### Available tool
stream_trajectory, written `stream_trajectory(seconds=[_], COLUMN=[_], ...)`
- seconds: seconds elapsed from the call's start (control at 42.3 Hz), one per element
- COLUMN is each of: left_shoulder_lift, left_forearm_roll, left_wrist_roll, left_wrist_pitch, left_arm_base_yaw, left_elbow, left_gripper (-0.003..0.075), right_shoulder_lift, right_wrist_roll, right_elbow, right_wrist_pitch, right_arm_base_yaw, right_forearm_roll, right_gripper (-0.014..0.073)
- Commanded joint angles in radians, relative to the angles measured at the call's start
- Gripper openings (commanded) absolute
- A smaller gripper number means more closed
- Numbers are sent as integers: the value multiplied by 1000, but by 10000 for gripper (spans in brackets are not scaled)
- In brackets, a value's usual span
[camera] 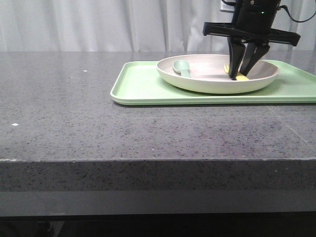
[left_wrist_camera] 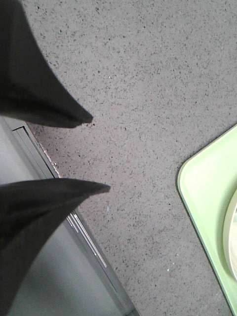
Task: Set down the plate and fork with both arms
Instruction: 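Lower the right gripper and close it on the yellow fork handle, then lift the fork with the right gripper and carry it beside the plate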
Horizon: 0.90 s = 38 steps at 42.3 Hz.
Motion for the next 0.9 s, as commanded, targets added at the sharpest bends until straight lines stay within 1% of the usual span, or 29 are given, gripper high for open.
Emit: stream_trajectory(seconds=[0.0, 0.449, 0.875], left_shoulder_lift=[-4, -4, -4], left_forearm_roll=[-21, -21, -21], left_wrist_roll=[2, 2, 2], left_wrist_pitch=[-62, -62, -62], left_arm_base_yaw=[3, 3, 3], left_elbow=[-28, -28, -28], left_gripper=[250, 250, 250], right_shoulder_lift=[-57, -64, -64], right_wrist_roll=[-17, -18, -19], right_elbow=[-30, -33, -133], right_wrist_pitch=[-4, 11, 86], right_arm_base_yaw=[0, 0, 0], right_forearm_roll=[-7, -7, -7], right_gripper=[107, 107, 107])
